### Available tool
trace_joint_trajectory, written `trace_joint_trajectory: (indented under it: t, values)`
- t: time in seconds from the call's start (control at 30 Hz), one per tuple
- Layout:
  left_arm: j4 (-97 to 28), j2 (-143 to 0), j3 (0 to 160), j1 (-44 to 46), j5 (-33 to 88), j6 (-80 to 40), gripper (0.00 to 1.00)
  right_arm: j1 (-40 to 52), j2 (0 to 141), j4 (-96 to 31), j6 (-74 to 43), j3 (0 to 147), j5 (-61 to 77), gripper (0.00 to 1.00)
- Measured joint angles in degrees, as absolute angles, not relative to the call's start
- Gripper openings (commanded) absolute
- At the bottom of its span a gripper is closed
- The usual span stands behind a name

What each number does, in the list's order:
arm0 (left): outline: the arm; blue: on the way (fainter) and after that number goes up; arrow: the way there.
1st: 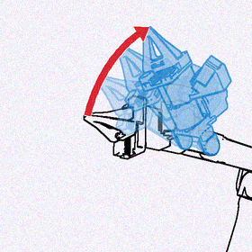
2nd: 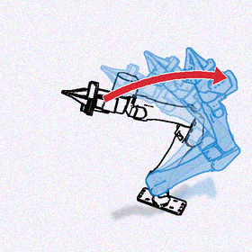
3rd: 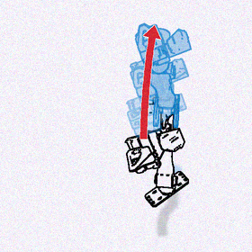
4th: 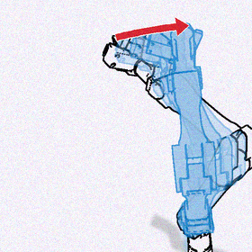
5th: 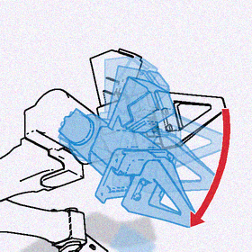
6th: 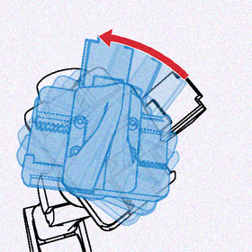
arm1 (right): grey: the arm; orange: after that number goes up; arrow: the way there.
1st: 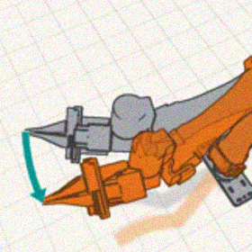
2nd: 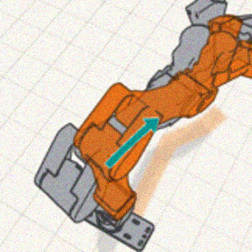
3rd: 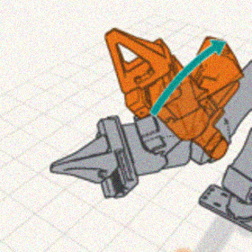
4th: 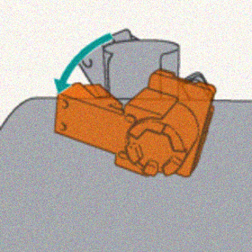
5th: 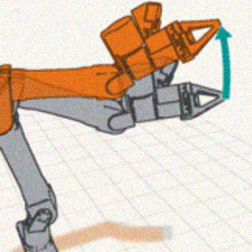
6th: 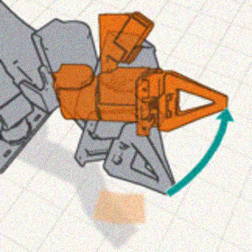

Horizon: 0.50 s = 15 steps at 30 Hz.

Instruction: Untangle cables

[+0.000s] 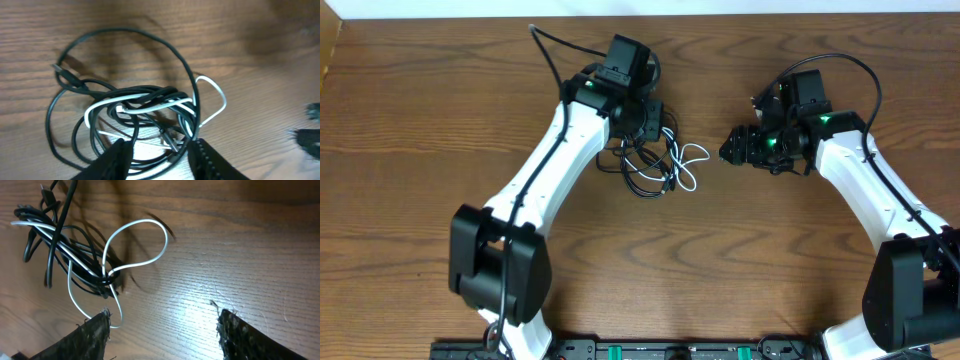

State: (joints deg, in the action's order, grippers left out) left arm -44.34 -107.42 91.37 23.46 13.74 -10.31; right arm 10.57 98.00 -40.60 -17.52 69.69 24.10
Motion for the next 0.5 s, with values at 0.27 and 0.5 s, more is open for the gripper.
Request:
trace_joint_trajectory:
  t: [0.27, 0.5]
  values:
    - [-43.55, -110.96, 91.37, 23.46, 14.39, -3.55, 0.45, 10.63, 98.0, -40.71, -16.69, 69.69, 23.99, 0.7]
    - [-41.36, -113.6, 91.37, 23.46, 12.12, -1.1, 0.44, 10.74, 98.0, -40.91, -16.05, 69.69, 23.97, 0.71]
